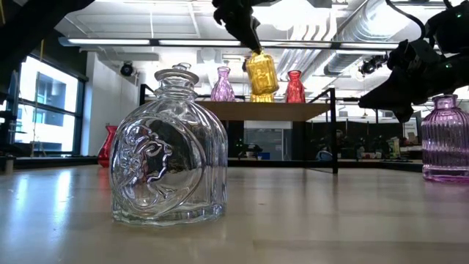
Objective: Sort vases onto shelf
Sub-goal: Put the right yellow vase on the shelf aligned with the other yellow vase
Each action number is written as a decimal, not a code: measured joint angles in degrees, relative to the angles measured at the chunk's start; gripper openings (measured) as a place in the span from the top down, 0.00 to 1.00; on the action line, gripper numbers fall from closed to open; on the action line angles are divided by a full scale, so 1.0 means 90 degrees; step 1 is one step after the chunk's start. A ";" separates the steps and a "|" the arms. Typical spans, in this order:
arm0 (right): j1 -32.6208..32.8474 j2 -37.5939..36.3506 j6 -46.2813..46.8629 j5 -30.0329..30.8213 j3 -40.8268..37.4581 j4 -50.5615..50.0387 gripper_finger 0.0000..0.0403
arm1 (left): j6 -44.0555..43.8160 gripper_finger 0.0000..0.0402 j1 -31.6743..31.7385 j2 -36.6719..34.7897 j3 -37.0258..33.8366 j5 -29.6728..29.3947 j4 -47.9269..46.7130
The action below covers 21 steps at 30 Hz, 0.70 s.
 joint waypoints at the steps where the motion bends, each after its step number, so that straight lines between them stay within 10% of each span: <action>1: -0.0001 0.0000 -0.0001 0.0000 0.0000 -0.0005 0.91 | 0.0001 0.91 0.0011 0.0000 0.0000 0.0044 -0.0004; 21: 0.0001 0.0000 -0.0001 0.0000 0.0000 -0.0043 0.91 | -0.0075 0.90 0.0118 0.0237 0.0012 0.0213 0.0042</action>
